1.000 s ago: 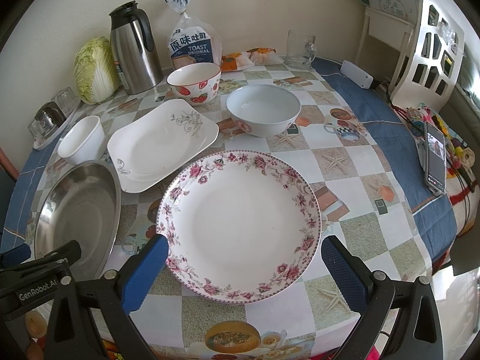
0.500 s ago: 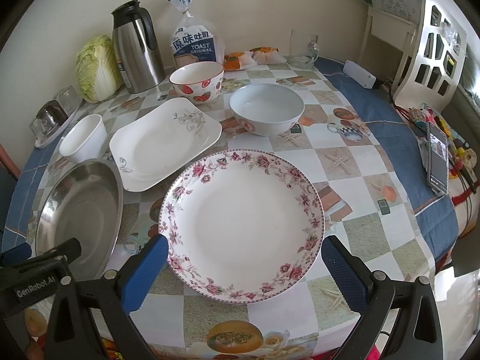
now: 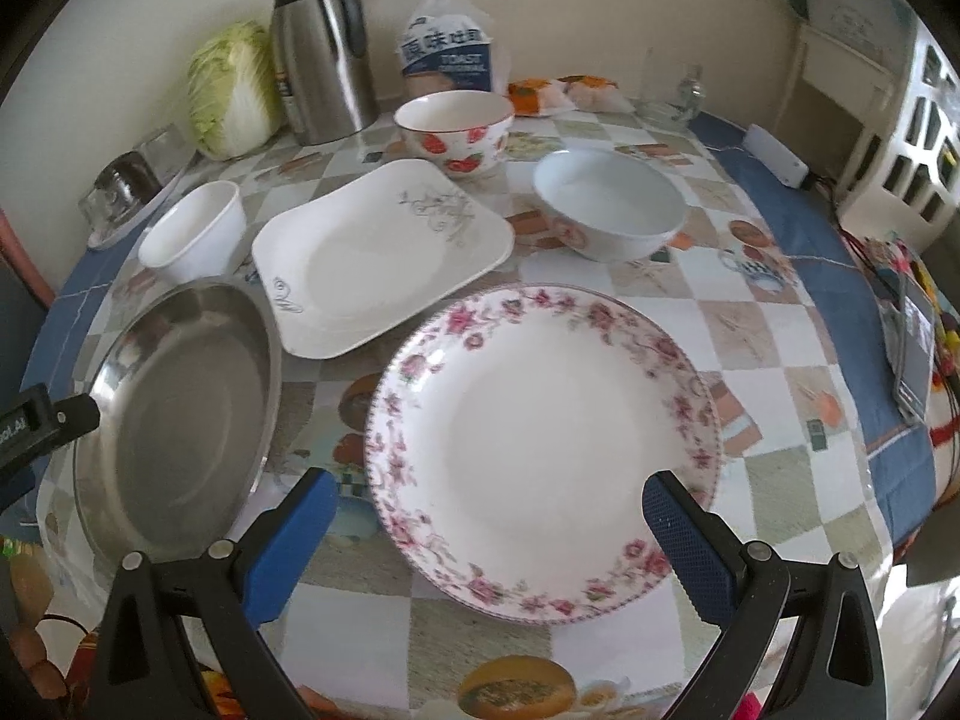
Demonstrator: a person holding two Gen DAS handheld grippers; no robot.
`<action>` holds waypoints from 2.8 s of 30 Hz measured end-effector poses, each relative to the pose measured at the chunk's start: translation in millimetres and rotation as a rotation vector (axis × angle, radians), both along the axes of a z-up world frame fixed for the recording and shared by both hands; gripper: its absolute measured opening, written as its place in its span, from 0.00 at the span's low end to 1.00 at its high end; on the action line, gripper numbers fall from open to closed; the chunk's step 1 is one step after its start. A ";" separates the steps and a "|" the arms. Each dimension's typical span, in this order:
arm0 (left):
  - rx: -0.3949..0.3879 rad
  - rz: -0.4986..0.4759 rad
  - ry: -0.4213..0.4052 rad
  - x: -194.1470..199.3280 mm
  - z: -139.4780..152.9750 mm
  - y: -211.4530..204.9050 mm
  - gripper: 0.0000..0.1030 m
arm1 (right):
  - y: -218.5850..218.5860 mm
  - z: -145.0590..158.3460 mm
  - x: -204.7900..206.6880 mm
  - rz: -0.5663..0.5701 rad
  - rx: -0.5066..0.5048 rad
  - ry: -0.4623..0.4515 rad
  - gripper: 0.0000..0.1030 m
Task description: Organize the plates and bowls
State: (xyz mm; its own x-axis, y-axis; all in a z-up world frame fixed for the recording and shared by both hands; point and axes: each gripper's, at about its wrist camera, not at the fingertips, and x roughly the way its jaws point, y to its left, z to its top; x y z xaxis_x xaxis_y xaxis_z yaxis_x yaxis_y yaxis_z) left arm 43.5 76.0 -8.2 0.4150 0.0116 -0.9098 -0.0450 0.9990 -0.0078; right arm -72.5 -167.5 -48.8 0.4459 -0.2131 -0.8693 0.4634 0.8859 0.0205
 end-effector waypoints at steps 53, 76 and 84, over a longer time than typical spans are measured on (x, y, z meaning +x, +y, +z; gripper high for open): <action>-0.031 0.150 0.104 71.3 -85.2 61.1 0.57 | 43.9 -55.5 104.1 0.221 0.282 0.009 0.13; -0.149 0.141 0.030 54.5 -60.3 71.6 0.29 | 49.5 -29.7 95.3 0.298 0.236 -0.067 0.13; -0.173 0.132 0.010 40.5 -50.2 65.4 0.29 | 47.6 -10.8 88.4 0.330 0.214 -0.108 0.14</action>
